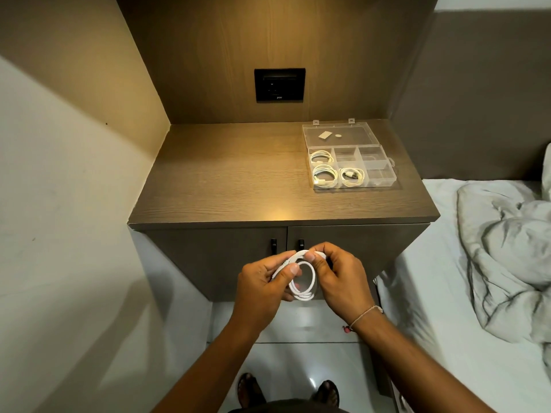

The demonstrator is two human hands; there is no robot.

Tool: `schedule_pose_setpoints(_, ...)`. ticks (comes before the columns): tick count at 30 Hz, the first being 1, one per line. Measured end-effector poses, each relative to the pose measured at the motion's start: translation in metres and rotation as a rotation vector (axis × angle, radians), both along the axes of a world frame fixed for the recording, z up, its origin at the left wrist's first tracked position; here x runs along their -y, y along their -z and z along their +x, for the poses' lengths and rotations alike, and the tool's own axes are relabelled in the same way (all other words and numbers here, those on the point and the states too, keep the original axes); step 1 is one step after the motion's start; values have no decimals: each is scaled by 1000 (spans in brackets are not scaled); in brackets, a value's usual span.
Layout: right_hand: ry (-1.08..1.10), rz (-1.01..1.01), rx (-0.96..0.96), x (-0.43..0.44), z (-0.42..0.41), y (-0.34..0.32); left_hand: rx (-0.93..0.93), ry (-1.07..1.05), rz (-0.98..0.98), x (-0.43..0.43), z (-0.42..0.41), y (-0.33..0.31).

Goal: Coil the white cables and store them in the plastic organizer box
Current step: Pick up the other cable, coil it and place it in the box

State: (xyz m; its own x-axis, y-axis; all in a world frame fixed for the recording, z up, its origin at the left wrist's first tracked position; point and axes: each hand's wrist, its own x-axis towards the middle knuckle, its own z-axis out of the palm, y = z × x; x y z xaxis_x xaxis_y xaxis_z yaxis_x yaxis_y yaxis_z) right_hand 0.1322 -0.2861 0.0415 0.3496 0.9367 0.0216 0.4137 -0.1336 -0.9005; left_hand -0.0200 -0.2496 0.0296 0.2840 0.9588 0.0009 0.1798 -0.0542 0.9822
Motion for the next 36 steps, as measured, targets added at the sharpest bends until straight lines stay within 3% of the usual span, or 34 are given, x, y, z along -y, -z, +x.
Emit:
schedule_pose_setpoints(5, -4, -15, -131, 0, -7, -2, -38, -107, 89, 2, 2, 1)
schedule_pose_setpoints(9, -177, -63, -127, 1, -1, -5, -139, -164, 220, 2, 0, 2)
schedule_pose_setpoints(14, -244, -62, 214, 1, 3, -8, -185, -174, 269, 3, -1, -1)
schedule_pose_setpoints(16, -198, -31, 231, -1, 4, -8, -219, -147, 319, 3, -1, -4)
schedule_pose_setpoints(24, -242, -63, 51, -3, 6, -11, -467, 44, 594, -3, -9, -17)
schedule_pose_setpoints(34, -324, -112, -207, -2, 16, -14, -428, 9, 512, -2, -6, -23)
schedule_pose_setpoints(36, -290, -71, -173, -2, 18, -13, -411, 11, 505, -1, -5, -23)
